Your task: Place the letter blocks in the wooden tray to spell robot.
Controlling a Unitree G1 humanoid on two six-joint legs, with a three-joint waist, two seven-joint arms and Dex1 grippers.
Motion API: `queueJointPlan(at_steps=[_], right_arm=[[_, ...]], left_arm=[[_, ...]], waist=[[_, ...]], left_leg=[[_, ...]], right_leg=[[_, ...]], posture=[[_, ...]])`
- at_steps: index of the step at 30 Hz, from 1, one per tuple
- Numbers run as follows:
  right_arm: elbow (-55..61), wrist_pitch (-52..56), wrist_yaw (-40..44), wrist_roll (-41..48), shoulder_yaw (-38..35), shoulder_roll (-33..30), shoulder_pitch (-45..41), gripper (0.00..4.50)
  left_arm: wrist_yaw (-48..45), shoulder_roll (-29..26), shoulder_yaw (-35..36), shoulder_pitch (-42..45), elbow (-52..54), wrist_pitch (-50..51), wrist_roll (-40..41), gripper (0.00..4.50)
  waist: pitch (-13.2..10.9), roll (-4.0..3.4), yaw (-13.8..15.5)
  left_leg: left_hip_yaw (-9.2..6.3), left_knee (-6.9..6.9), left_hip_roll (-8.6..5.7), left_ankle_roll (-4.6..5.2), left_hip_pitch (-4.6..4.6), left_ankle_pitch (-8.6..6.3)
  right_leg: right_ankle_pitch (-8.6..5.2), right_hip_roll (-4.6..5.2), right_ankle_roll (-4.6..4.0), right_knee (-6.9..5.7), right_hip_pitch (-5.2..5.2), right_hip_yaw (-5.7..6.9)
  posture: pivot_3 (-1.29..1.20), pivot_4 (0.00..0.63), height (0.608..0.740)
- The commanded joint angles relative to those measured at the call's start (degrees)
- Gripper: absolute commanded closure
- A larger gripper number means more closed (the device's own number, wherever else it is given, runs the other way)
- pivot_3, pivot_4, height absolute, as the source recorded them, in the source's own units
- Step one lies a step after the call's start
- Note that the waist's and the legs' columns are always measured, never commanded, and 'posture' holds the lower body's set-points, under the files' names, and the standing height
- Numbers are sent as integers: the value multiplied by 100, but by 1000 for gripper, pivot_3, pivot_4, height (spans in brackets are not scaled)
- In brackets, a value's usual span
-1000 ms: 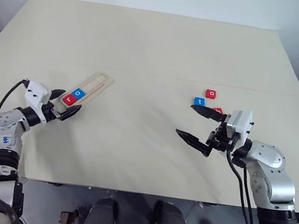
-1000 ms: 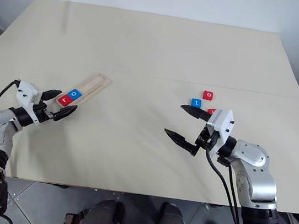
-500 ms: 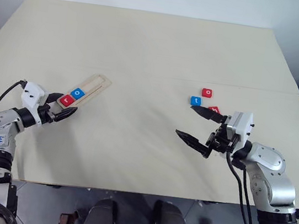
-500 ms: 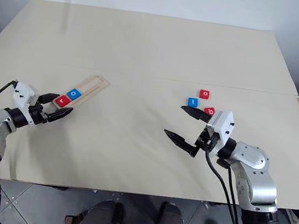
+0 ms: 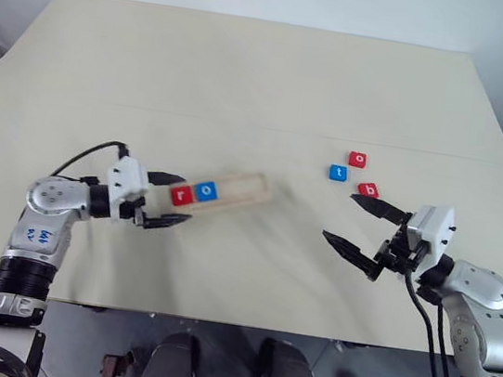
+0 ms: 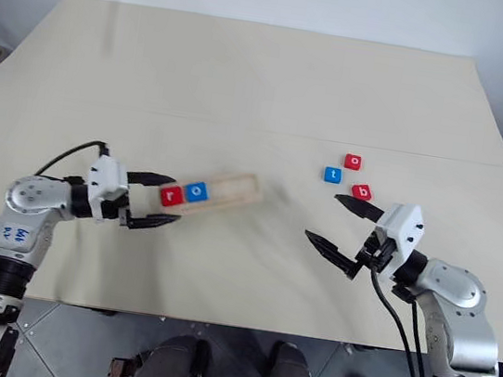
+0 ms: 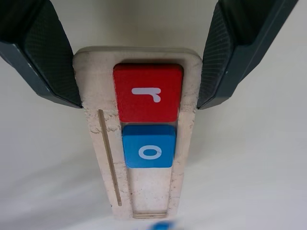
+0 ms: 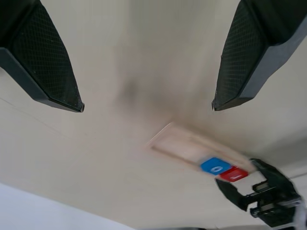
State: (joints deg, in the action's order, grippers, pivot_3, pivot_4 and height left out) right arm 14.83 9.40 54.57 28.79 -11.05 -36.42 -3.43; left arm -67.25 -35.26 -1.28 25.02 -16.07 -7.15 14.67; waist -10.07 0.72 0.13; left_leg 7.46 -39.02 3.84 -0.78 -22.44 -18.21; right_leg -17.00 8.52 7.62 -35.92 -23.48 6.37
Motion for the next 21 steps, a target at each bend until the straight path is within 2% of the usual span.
queueJointPlan(at_steps=[1,7,12,17,21], right_arm=[[521,104,-67,194,-459,-187,432,0],[948,181,-156,243,-964,-255,1344,0],[1103,156,-248,265,-1261,-179,1877,0],[1099,74,-277,289,-1381,-114,2138,0],[1015,14,-245,288,-1391,-103,2175,0]], left_arm=[[-434,177,-466,446,28,-273,-168,1107],[-618,556,-1113,1128,-1156,-608,-773,1107],[-355,906,-1230,1500,-1874,-630,-1053,1107],[-24,1092,-1157,1613,-2114,-358,-1113,1107],[-240,1068,-1170,1517,-1955,-290,-998,1107]], waist=[[0,1,12],[1,0,39],[0,3,92],[1,3,134],[1,2,129]], left_leg=[[0,0,0,0,-1,0],[1,-2,-1,0,3,0],[0,-5,-3,2,2,-1],[-5,-9,-3,5,4,-2],[-7,-10,-3,5,8,-3]], right_leg=[[0,1,0,0,0,0],[0,0,0,5,2,-1],[1,1,2,8,6,-1],[2,1,3,11,13,-2],[1,1,3,13,14,-2]], posture=[[0,150,740],[0,150,740],[0,150,740],[0,150,740],[0,150,740]])
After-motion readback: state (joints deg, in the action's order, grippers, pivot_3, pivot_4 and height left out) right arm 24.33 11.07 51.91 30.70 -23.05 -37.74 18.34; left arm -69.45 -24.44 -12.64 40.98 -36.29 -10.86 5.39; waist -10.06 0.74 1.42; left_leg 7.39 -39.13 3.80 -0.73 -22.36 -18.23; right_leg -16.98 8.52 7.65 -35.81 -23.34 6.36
